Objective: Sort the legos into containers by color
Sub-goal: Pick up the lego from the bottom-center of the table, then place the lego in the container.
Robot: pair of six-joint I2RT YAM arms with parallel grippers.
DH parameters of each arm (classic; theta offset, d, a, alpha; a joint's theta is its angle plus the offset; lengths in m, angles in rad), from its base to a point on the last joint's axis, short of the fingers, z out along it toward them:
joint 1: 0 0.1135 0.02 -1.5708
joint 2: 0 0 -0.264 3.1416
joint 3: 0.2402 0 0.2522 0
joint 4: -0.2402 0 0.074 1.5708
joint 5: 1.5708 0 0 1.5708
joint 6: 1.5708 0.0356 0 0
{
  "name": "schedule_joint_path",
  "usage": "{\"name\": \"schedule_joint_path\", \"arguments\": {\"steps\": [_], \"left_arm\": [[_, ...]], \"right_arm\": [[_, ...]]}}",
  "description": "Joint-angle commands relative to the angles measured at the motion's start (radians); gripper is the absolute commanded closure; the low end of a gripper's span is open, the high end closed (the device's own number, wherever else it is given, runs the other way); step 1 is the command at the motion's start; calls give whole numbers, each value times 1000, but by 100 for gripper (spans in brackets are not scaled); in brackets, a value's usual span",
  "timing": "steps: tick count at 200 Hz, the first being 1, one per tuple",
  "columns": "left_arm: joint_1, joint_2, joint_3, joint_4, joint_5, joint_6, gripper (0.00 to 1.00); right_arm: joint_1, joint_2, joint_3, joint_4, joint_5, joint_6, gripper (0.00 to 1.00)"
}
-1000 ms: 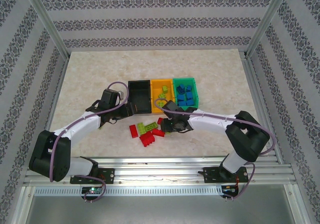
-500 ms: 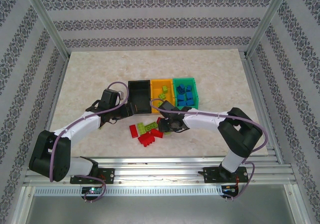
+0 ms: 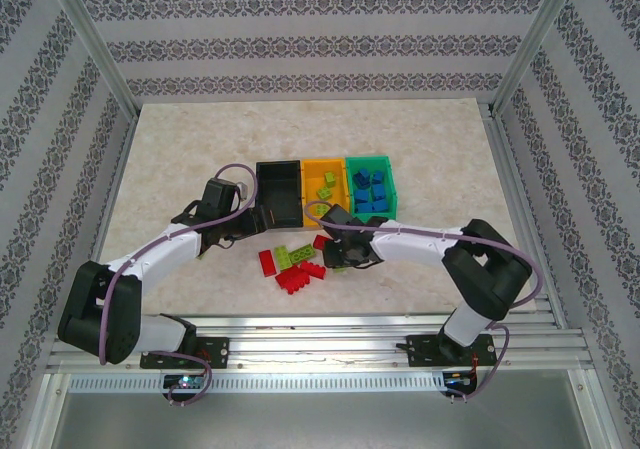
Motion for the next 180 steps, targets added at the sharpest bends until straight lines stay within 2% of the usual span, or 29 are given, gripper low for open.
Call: {"name": "schedule_joint_path", "arguments": {"steps": [1,33,61,117,180], "left_arm": [[13,-8,-3,24,12,-11,37],[13,-9,-4,22,14,-13,37],[13,-17,-7,19,14,-14,37],[15,-50,-32,2,1,-21,36],[15,-87,-34,-69,-17,2,36]], "right_arm": [[6,-53,3,-31,40,-5,67],[-31,-92,62,-38,52,-64,67],[-105,-74,141,-13,31,-139,67],[-226,120,405,24,-6,-241,67],[-266,371,657,27,-69,-270,66]]}}
